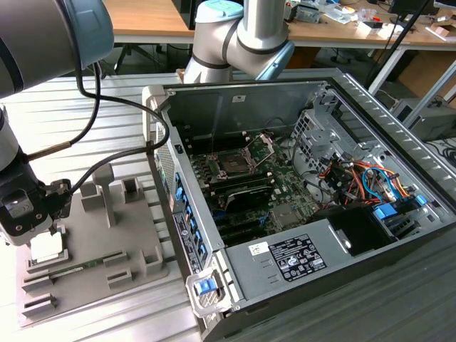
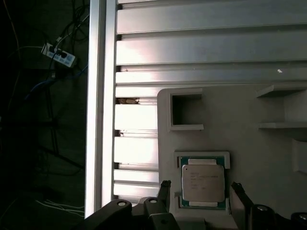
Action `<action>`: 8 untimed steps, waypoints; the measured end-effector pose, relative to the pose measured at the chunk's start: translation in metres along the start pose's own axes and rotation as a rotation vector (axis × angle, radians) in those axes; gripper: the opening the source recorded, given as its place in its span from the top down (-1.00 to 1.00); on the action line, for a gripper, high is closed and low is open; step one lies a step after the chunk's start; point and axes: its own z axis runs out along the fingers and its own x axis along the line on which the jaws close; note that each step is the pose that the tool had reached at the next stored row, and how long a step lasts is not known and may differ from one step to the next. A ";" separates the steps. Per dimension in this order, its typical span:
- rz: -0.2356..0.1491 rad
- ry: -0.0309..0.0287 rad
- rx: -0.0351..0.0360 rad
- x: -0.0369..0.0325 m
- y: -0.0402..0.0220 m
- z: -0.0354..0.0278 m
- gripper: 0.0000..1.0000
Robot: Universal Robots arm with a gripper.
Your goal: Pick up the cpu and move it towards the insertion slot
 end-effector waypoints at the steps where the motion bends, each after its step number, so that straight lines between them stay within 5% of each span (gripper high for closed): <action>1: 0.000 0.0000 0.0000 0.0000 -0.0003 0.0003 -0.20; 8: -0.001 0.0000 0.0000 0.0000 -0.0015 0.0018 -0.20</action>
